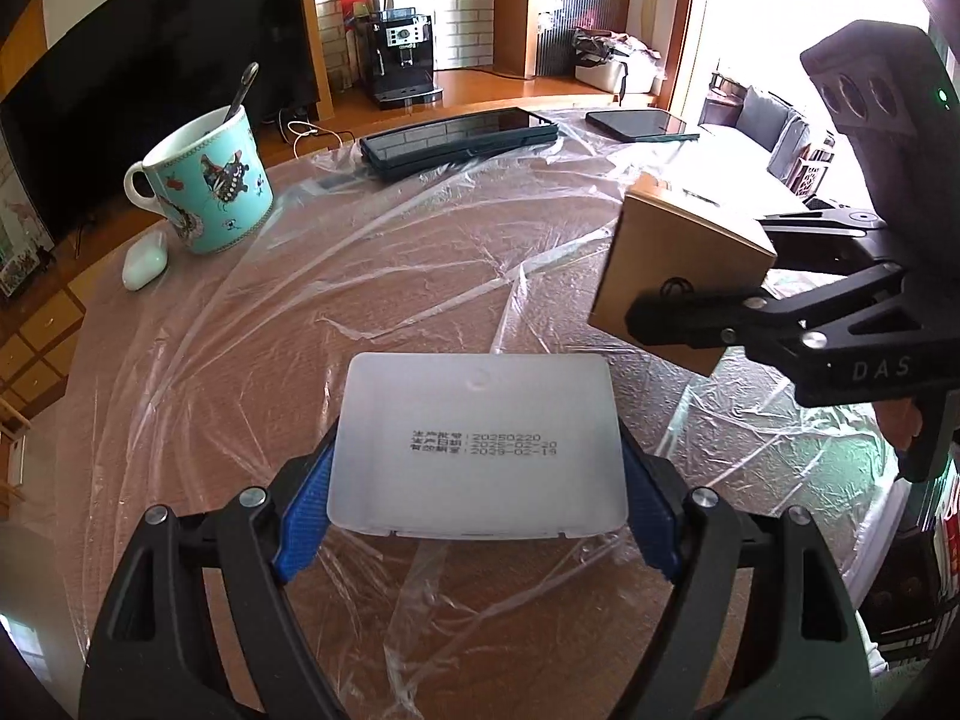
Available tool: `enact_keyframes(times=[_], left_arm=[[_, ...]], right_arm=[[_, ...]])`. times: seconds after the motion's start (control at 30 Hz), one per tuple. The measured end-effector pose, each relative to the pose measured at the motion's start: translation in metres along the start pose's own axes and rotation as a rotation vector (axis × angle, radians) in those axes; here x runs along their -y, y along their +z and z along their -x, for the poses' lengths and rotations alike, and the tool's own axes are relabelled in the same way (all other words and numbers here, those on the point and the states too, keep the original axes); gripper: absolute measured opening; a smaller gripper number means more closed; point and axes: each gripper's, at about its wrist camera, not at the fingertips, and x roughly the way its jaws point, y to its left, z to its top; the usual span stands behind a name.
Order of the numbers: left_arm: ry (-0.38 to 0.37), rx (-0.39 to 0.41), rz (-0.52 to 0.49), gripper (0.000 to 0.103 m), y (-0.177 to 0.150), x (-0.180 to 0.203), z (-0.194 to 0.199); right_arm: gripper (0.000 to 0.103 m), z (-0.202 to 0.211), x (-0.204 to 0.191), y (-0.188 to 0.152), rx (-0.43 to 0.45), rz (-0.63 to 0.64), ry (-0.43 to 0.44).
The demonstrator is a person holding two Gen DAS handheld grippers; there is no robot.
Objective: Collect trash
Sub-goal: 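Carry the white plastic box and cardboard box down over the black bin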
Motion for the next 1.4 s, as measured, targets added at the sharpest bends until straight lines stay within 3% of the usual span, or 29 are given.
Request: enact_keyframes(times=[0.37, 0.8, 1.4], left_arm=[[0.0, 0.032, -0.017, 0.082, -0.008, 0.012, 0.027], [-0.001, 0.085, 0.014, 0.082, -0.035, 0.029, 0.06], [-0.003, 0.106, -0.014, 0.082, -0.084, 0.065, 0.099]], right_arm=[[0.046, 0.024, -0.007, -0.02, 0.02, 0.004, -0.003], [0.046, 0.059, -0.028, -0.053, 0.045, 0.033, -0.114], [0.047, 0.105, -0.05, -0.118, 0.056, 0.006, -0.05]])
